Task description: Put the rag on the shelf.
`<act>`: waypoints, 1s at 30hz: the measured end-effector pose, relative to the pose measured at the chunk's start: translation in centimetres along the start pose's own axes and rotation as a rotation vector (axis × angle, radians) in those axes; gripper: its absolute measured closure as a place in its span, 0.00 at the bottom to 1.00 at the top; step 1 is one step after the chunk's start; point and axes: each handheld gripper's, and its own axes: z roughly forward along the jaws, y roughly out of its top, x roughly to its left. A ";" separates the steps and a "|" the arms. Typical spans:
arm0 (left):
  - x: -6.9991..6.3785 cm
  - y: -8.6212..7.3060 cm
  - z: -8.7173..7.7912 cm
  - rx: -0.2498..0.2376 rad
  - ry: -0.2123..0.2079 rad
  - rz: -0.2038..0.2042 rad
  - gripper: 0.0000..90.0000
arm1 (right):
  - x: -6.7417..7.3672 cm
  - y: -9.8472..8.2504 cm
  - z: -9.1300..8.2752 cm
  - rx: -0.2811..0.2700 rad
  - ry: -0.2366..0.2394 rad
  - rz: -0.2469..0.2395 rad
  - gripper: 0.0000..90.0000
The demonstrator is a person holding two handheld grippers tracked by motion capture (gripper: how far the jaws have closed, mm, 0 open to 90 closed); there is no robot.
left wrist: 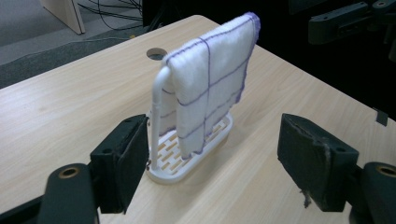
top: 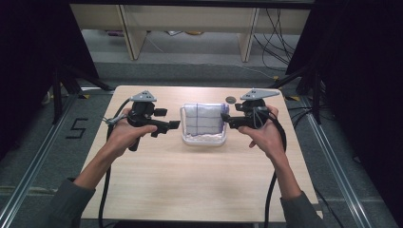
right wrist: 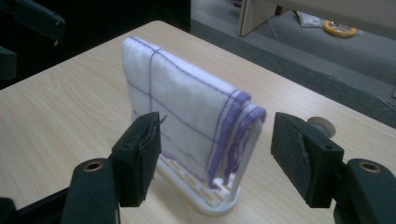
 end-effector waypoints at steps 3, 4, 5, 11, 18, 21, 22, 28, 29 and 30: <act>-0.5 -0.8 -0.2 0.009 -0.020 0.012 0.27 | 0.4 -1.0 0.0 -0.004 0.008 0.004 0.38; -0.5 -0.8 -0.2 0.009 -0.020 0.012 0.27 | 0.4 -1.0 0.0 -0.004 0.008 0.004 0.38; -0.7 -0.9 -0.3 0.006 -0.013 0.014 0.27 | 0.5 -1.2 -0.1 0.003 0.000 0.017 0.38; -1.3 -1.9 -0.6 0.001 -0.017 0.028 0.26 | 1.2 -2.4 -0.1 -0.002 0.019 0.020 0.38; -1.6 -3.1 -0.7 -0.005 -0.026 0.039 0.26 | 2.1 -3.4 -0.3 -0.001 0.035 0.027 0.38; -1.7 -3.7 -0.7 0.000 -0.032 0.036 0.25 | 2.4 -4.0 -0.2 0.001 0.041 0.023 0.36; -1.7 -3.9 -0.7 0.001 -0.034 0.039 0.25 | 2.4 -4.0 -0.2 0.001 0.041 0.023 0.36; -1.7 -5.2 -1.2 -0.002 -0.037 0.037 0.25 | 3.1 -4.8 0.2 0.001 0.080 0.047 0.36; -1.7 -5.4 -1.3 -0.003 -0.042 0.035 0.25 | 3.1 -4.8 0.2 0.001 0.080 0.047 0.36; -1.7 -5.6 -1.4 -0.003 -0.039 0.030 0.25 | 3.3 -4.9 0.2 0.007 0.082 0.064 0.36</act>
